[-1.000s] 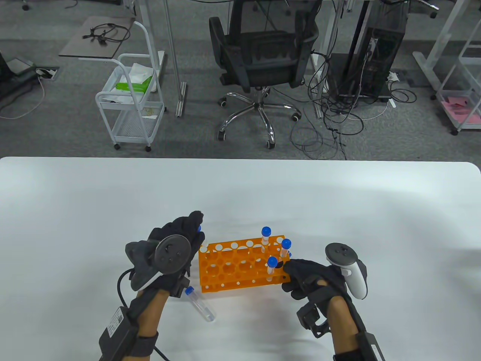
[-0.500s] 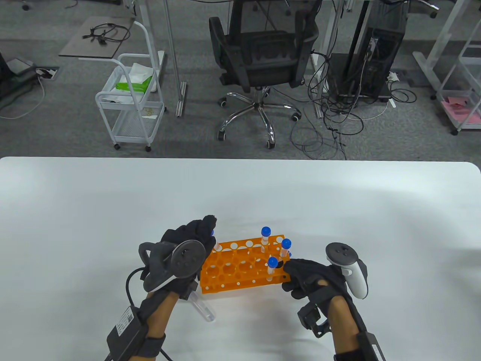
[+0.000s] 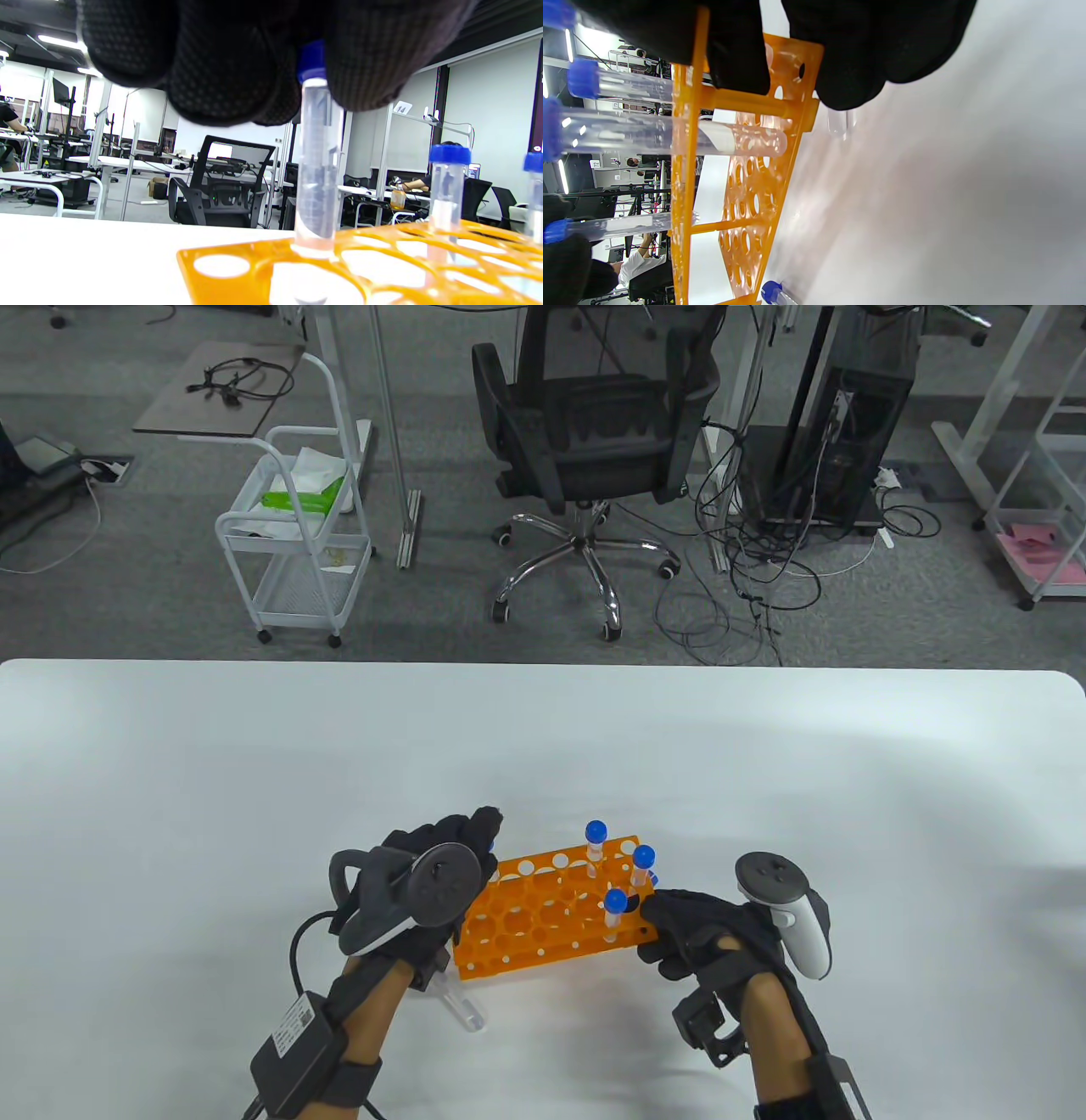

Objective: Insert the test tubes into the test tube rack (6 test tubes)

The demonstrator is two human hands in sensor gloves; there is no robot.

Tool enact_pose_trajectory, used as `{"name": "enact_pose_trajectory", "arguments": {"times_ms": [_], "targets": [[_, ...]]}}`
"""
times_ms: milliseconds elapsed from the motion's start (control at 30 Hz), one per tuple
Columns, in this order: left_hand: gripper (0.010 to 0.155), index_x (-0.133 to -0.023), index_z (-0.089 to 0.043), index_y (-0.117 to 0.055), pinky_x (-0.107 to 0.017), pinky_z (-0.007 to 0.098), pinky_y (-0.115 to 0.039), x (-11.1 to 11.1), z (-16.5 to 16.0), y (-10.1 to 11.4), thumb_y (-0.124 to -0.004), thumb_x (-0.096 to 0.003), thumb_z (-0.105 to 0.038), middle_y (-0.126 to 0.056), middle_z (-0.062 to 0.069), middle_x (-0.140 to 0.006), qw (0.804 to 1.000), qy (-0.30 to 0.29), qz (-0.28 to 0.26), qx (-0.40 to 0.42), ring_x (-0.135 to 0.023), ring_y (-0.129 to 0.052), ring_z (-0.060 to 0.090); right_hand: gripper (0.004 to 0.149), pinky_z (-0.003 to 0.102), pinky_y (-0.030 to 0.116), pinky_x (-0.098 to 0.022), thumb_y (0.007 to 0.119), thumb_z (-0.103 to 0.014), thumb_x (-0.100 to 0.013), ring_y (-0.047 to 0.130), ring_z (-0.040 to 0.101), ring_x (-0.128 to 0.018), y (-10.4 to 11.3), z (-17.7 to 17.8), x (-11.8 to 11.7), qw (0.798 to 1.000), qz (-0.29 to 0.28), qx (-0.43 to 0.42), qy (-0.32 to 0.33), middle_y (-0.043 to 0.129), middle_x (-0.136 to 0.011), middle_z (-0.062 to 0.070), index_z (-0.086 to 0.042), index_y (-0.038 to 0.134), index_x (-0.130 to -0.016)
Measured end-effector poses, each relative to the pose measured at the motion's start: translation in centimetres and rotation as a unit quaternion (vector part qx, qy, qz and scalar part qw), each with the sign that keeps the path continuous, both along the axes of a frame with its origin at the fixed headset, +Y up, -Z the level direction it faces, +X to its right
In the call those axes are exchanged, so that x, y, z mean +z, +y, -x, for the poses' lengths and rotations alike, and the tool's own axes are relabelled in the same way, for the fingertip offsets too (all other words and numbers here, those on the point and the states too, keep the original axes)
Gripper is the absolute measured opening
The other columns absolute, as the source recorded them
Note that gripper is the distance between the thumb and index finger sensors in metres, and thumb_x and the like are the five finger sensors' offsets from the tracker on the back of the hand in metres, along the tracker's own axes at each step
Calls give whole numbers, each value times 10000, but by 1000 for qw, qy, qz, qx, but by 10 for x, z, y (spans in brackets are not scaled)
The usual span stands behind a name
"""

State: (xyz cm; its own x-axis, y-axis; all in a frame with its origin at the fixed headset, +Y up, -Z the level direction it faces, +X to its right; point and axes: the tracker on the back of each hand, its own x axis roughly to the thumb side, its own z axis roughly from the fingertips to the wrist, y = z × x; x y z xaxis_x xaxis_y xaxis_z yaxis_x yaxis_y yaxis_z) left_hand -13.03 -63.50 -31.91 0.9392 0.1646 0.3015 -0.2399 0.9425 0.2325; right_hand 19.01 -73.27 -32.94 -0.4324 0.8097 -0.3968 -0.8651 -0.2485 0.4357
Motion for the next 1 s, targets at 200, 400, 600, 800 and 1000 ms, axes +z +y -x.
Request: {"name": "enact_pose_trajectory", "arguments": {"times_ms": [200, 400, 600, 800, 1000], "targets": [[516, -893, -310, -789, -443, 450, -846, -1, -3, -2, -891, -398, -413, -978, 40, -788, 1000, -3, 11, -9, -408, -1017, 144, 476, 523, 764, -581, 708, -564, -508, 905, 342, -791, 0, -1, -1, 1000, -3, 3, -2, 741, -1020, 146, -315, 825, -898], [526, -896, -287, -784, -445, 452, -847, -2, -3, -5, -898, -398, -411, -979, 45, -787, 1000, -3, 27, -11, -414, -1021, 147, 475, 527, 762, -581, 709, -562, -509, 903, 345, -791, 0, -2, -1, 1000, -4, 5, -8, 740, -1019, 151, -312, 828, -895], [530, -902, -289, -775, -454, 455, -842, -3, -6, -9, -898, -400, -411, -971, 37, -796, 999, -6, 37, -20, -429, -1018, 151, 474, 526, 763, -581, 711, -562, -507, 905, 344, -790, 0, -3, -1, 1000, -7, 7, -13, 742, -1018, 149, -312, 830, -892], [535, -907, -290, -769, -464, 460, -837, -6, -4, -14, -897, -402, -412, -966, 36, -803, 998, -5, 58, -15, -448, -1017, 157, 473, 530, 763, -579, 711, -560, -508, 903, 345, -791, 0, -4, -1, 1000, -7, 3, -13, 739, -1019, 151, -311, 830, -893], [562, -925, -294, -752, -487, 474, -823, -6, 0, -14, -883, -400, -446, -943, 39, -837, 998, -1, 62, -10, -494, -1013, 174, 471, 527, 762, -582, 713, -558, -508, 904, 347, -791, 0, -5, -2, 1000, -8, 5, -14, 741, -1017, 151, -310, 833, -890]]}}
